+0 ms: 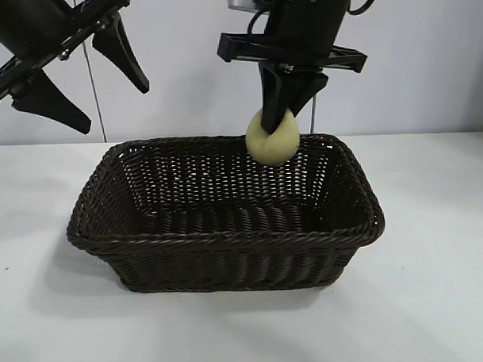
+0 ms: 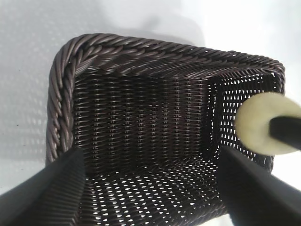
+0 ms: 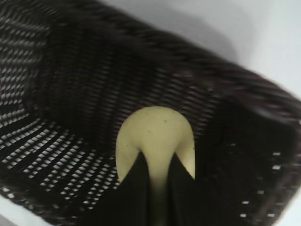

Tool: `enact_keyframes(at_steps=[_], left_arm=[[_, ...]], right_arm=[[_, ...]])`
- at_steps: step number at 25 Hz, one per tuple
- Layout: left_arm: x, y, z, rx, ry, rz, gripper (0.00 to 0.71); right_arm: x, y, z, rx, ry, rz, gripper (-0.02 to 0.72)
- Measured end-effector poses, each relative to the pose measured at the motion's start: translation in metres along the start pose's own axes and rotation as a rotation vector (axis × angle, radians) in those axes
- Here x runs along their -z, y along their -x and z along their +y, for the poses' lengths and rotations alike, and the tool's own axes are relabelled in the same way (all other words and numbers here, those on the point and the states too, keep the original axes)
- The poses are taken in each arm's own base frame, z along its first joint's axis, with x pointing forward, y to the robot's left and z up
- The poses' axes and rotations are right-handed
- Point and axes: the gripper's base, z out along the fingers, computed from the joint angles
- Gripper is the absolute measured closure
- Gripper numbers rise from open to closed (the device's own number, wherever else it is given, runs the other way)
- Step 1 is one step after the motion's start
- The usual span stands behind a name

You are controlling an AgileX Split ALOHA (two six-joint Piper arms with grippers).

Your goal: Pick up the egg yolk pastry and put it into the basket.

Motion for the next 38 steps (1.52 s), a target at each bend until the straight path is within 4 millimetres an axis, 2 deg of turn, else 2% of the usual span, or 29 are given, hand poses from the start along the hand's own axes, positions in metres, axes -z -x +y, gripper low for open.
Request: enact_keyframes(at_steps=[2, 4, 5, 7, 10, 12, 15, 23, 27, 38], left_arm=[[0.0, 0.0, 0.0, 0.0, 0.0, 0.0, 0.148], [0.0, 0.0, 0.0, 0.0, 0.0, 0.0, 0.148], [0.0, 0.0, 0.0, 0.0, 0.0, 0.0, 0.148], [0.0, 0.0, 0.0, 0.0, 0.0, 0.0, 0.148], [0.0, 0.0, 0.0, 0.0, 0.0, 0.0, 0.148], [0.0, 0.0, 0.0, 0.0, 0.0, -0.001, 0.148], [0.0, 0.0, 0.0, 0.0, 0.0, -0.001, 0.148], [0.0, 0.0, 0.0, 0.0, 0.0, -0.001, 0.148], [0.0, 0.0, 0.0, 0.0, 0.0, -0.001, 0.148], [0.0, 0.0, 0.0, 0.0, 0.0, -0.001, 0.148]], right_arm=[[-0.012, 0.0, -0.001, -0.005, 0.0, 0.026, 0.623], [-0.016, 0.0, -0.002, -0.006, -0.002, 0.031, 0.55], [-0.016, 0.001, -0.002, -0.006, -0.002, 0.029, 0.489], [-0.01, 0.001, -0.001, -0.004, -0.003, 0.012, 0.351], [0.007, 0.0, 0.001, -0.004, 0.005, -0.024, 0.267], [0.023, -0.001, 0.001, -0.006, 0.027, -0.049, 0.257], [0.051, -0.005, -0.011, -0.027, 0.05, -0.102, 0.257], [0.108, -0.023, -0.07, -0.153, 0.007, -0.221, 0.256], [0.115, -0.027, -0.083, -0.185, -0.005, -0.235, 0.256], [0.115, -0.027, -0.083, -0.187, -0.005, -0.234, 0.256]])
